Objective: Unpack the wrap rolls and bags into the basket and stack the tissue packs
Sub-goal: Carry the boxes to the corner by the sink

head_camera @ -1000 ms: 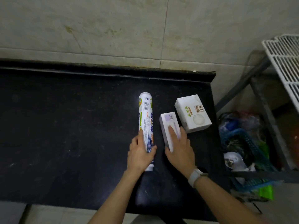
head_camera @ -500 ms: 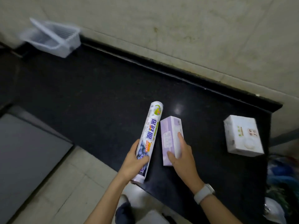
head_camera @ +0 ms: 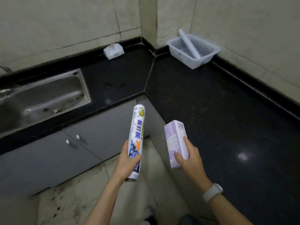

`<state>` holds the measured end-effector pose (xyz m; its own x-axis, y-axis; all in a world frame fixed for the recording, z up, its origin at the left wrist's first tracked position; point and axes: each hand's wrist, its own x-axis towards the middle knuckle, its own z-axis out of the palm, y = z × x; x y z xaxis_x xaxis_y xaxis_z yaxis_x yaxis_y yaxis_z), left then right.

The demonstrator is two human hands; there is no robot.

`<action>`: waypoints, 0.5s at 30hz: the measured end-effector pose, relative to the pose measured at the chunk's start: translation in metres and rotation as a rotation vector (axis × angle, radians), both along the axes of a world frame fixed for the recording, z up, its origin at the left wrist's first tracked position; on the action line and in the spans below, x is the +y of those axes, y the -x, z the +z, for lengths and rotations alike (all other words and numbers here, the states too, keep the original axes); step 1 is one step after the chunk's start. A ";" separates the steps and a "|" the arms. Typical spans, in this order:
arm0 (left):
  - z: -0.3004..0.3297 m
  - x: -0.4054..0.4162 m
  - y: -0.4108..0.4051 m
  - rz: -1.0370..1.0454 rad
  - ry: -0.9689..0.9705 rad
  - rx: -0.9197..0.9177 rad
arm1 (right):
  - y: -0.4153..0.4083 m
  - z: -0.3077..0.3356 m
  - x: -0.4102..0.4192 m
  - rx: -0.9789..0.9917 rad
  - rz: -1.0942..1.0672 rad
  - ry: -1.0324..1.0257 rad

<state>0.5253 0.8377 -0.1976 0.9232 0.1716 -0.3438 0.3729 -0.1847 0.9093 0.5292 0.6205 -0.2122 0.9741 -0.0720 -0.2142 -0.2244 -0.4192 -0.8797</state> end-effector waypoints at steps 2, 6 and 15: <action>-0.002 0.032 -0.022 0.040 -0.011 0.012 | -0.031 0.003 0.032 -0.003 0.046 0.001; -0.011 0.067 -0.081 0.073 -0.025 0.044 | -0.097 0.005 0.071 0.020 0.074 0.002; -0.031 0.088 -0.283 0.016 -0.068 -0.022 | -0.299 -0.007 0.104 0.002 0.058 -0.049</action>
